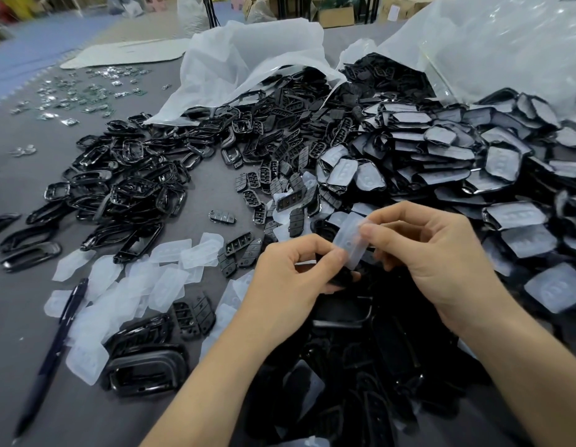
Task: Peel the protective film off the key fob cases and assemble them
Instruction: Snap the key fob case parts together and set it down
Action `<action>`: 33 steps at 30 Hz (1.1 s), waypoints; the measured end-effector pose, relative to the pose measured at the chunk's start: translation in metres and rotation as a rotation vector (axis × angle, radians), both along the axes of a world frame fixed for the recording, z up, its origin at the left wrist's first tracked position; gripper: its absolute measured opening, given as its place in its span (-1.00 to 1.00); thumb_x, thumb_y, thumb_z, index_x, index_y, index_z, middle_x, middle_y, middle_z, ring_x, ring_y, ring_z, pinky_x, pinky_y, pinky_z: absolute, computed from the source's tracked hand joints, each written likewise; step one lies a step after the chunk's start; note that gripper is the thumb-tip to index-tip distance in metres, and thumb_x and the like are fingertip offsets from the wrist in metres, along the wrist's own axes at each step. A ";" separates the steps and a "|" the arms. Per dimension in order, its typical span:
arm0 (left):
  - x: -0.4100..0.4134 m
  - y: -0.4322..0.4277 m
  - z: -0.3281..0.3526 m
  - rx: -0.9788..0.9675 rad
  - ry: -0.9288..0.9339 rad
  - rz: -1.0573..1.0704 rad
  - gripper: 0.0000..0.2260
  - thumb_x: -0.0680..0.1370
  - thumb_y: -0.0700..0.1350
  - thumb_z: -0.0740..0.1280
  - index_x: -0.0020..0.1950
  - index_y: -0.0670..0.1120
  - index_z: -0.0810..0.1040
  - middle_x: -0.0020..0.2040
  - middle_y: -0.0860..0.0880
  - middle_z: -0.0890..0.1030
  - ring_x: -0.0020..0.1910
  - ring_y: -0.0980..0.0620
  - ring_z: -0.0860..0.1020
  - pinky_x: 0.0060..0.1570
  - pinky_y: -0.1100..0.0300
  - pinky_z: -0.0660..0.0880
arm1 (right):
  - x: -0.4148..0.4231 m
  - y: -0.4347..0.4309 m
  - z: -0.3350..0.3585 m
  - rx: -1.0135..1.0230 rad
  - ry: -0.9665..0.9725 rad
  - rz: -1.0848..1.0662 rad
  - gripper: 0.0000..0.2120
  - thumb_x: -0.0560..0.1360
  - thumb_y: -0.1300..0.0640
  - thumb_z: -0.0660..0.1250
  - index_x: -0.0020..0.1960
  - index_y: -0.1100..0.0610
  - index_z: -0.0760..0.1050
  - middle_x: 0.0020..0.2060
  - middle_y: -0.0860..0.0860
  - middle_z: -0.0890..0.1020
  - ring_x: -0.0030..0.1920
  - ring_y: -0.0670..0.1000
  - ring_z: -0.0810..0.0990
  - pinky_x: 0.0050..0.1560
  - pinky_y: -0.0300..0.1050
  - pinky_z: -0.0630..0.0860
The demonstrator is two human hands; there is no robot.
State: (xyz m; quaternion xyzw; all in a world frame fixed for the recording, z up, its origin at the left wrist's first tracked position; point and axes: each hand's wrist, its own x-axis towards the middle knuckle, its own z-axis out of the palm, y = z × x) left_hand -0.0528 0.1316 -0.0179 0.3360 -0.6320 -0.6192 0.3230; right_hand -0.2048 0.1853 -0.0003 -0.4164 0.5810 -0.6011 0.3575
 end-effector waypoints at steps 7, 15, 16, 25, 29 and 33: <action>0.000 0.001 0.001 0.029 0.027 0.004 -0.86 0.55 -0.25 0.33 -0.21 -0.22 0.56 -0.18 -0.25 0.66 -0.17 -0.06 0.70 -0.20 0.18 0.62 | 0.001 -0.001 0.000 0.003 -0.034 -0.010 -0.83 0.37 0.30 0.47 -0.33 0.08 0.62 -0.46 -0.03 0.60 -0.45 -0.13 0.52 -0.41 -0.32 0.49; 0.000 0.000 0.000 0.002 0.028 0.047 -0.84 0.55 -0.24 0.34 -0.23 -0.17 0.58 -0.23 -0.16 0.67 -0.18 -0.08 0.70 -0.15 0.10 0.64 | -0.001 0.000 -0.001 0.042 -0.057 0.025 -0.77 0.38 0.38 0.43 -0.32 0.09 0.53 -0.44 0.01 0.59 -0.40 -0.05 0.54 -0.32 -0.22 0.56; 0.000 -0.001 -0.001 0.008 0.033 0.067 -0.84 0.56 -0.24 0.33 -0.23 -0.18 0.58 -0.21 -0.19 0.65 -0.18 -0.10 0.70 -0.13 0.06 0.64 | -0.002 0.000 -0.001 0.052 -0.070 0.035 -0.74 0.39 0.40 0.41 -0.32 0.08 0.51 -0.42 0.02 0.59 -0.40 -0.04 0.55 -0.32 -0.22 0.55; 0.003 -0.006 -0.006 -0.012 -0.004 0.103 -0.82 0.55 -0.22 0.34 -0.26 -0.15 0.61 -0.24 -0.16 0.65 -0.18 -0.07 0.65 -0.18 0.16 0.61 | 0.000 0.002 0.001 0.164 0.144 0.303 -0.79 0.35 0.09 0.54 -0.07 -0.04 0.57 -0.41 0.00 0.54 -0.38 -0.05 0.51 -0.35 -0.24 0.50; 0.001 -0.005 -0.004 -0.031 -0.019 0.043 -0.78 0.55 -0.18 0.34 -0.27 -0.03 0.65 -0.32 -0.01 0.64 -0.27 0.10 0.62 -0.22 0.22 0.59 | -0.001 0.001 0.001 0.120 0.267 0.246 -0.91 0.38 0.19 0.49 -0.20 0.06 0.59 -0.34 -0.01 0.64 -0.34 -0.11 0.55 -0.32 -0.33 0.47; 0.000 -0.002 -0.003 -0.054 0.002 0.045 -0.77 0.58 -0.23 0.29 -0.24 -0.09 0.62 -0.29 -0.01 0.63 -0.25 0.14 0.62 -0.23 0.28 0.57 | -0.003 0.003 0.000 0.161 0.248 0.251 -0.84 0.41 0.27 0.45 -0.13 0.02 0.62 -0.35 -0.04 0.61 -0.33 -0.10 0.51 -0.26 -0.34 0.44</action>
